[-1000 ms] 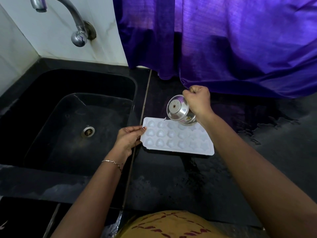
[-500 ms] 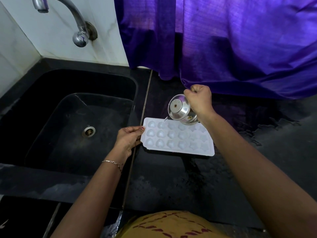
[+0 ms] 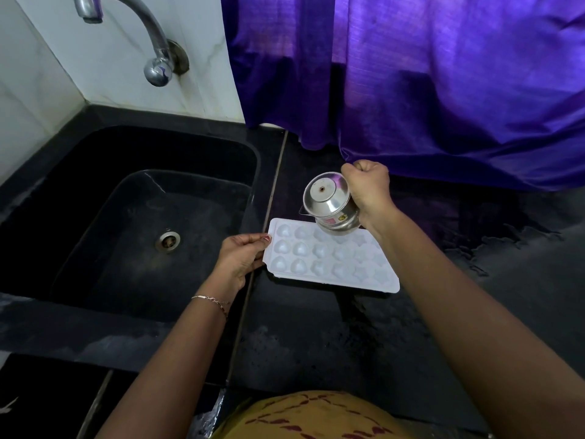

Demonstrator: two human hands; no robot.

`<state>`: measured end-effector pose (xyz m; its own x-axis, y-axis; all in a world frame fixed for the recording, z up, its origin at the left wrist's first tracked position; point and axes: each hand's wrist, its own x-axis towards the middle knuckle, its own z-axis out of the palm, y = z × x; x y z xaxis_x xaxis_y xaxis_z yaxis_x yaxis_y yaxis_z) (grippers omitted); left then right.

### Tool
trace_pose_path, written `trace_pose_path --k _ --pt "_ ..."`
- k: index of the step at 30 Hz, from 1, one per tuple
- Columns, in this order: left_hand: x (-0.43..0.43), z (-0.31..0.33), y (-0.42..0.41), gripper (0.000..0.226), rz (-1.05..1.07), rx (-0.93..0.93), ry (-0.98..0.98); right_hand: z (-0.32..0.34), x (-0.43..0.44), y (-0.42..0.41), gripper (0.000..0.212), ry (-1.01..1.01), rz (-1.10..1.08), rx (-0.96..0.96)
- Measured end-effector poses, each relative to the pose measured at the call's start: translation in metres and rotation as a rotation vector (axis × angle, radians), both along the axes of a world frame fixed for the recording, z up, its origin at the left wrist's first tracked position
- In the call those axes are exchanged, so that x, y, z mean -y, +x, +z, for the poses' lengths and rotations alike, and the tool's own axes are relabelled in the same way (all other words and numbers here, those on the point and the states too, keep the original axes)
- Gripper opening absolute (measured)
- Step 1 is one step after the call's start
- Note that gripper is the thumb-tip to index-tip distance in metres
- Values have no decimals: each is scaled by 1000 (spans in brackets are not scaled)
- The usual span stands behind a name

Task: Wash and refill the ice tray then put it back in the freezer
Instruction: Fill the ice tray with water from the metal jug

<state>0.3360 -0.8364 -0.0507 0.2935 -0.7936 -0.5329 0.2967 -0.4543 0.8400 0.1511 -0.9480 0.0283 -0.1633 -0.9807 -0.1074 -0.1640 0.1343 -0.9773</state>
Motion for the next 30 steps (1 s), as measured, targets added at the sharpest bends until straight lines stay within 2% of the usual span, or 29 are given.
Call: trace_pose_path --k 15,30 --pt "1 -3 1 4 -4 -3 -5 2 5 25 41 -194 117 -277" --pt "1 -5 2 4 -10 -13 -10 8 9 28 42 -245 131 -319"
